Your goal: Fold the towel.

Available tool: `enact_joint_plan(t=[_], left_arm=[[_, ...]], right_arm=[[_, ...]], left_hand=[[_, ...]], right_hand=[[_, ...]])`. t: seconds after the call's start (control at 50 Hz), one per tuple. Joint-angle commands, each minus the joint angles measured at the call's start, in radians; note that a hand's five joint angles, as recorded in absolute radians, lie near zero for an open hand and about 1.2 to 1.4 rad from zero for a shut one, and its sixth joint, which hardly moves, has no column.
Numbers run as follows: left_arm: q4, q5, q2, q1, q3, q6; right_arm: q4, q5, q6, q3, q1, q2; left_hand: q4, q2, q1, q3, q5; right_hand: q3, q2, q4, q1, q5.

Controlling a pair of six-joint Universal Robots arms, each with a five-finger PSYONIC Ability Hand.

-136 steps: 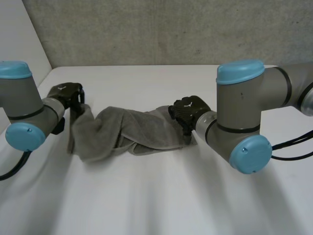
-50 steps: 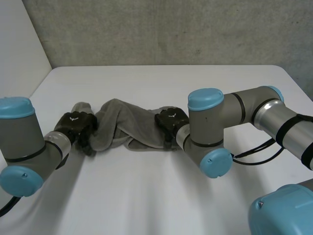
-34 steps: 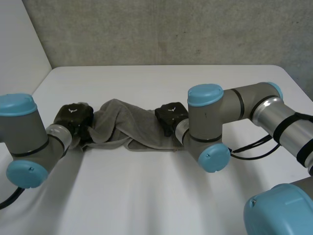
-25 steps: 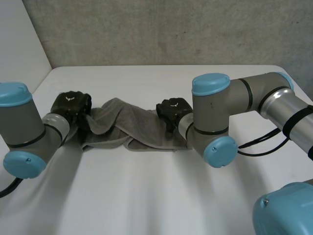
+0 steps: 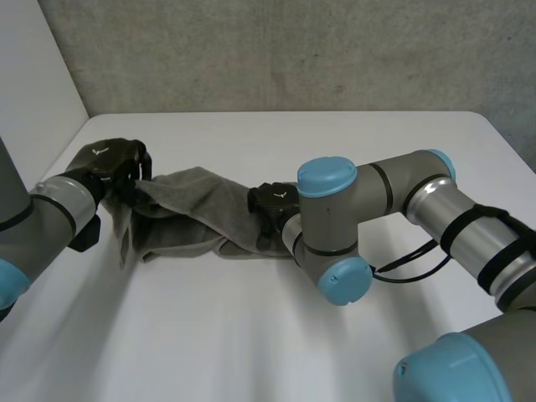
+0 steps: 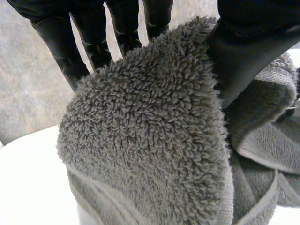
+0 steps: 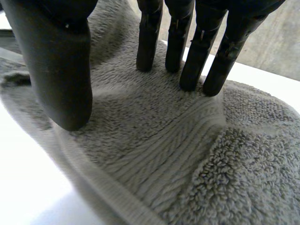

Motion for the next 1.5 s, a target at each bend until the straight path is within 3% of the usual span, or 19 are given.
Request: enact_joint_plan(t=[0.02,0.42,0.88,1.08,1.14,1.24,1.42,1.5], left_arm=[[0.004,0.012,0.034,0.001,-0.009,-0.003],[0.002,0.012,0.038,0.003,-0.009,-0.006],[-0.001,0.016,0.199,0.011,-0.029,-0.098],[0.006,0.015,0.196,0.014,-0.026,-0.100],[0.007,0.013,0.189,0.018,-0.020,-0.101],[0.007,0.013,0.186,0.035,-0.014,-0.104],[0.009,0.013,0.186,0.041,-0.015,-0.101],[0.012,0.013,0.179,0.046,-0.030,-0.098]], right_arm=[[0.013,0.027,-0.007,-0.106,-0.001,0.070],[0.083,0.015,0.087,-0.105,0.032,0.034],[0.056,-0.009,0.096,-0.187,0.042,0.123],[0.057,-0.012,0.130,-0.189,0.044,0.124],[0.062,-0.017,0.147,-0.186,0.044,0.124],[0.066,-0.040,0.151,-0.183,0.044,0.126],[0.071,-0.032,0.148,-0.187,0.044,0.094],[0.104,-0.031,0.098,-0.184,0.009,-0.004]], left_hand=[[0.054,0.050,0.064,0.023,0.046],[0.054,0.050,0.064,0.023,0.046],[0.054,0.050,0.064,0.023,0.046],[0.054,0.050,0.064,0.023,0.046],[0.054,0.050,0.064,0.023,0.046],[0.054,0.050,0.064,0.023,0.046],[0.054,0.050,0.064,0.023,0.046],[0.054,0.050,0.064,0.023,0.046]], right_hand=[[0.091,0.093,0.090,0.091,0.082],[-0.091,-0.089,-0.092,-0.091,-0.100],[-0.033,-0.030,-0.033,-0.033,-0.041],[0.155,0.158,0.155,0.155,0.147],[0.308,0.310,0.307,0.308,0.300],[0.800,0.802,0.799,0.800,0.791],[0.844,0.846,0.844,0.844,0.836],[0.844,0.846,0.844,0.844,0.836]])
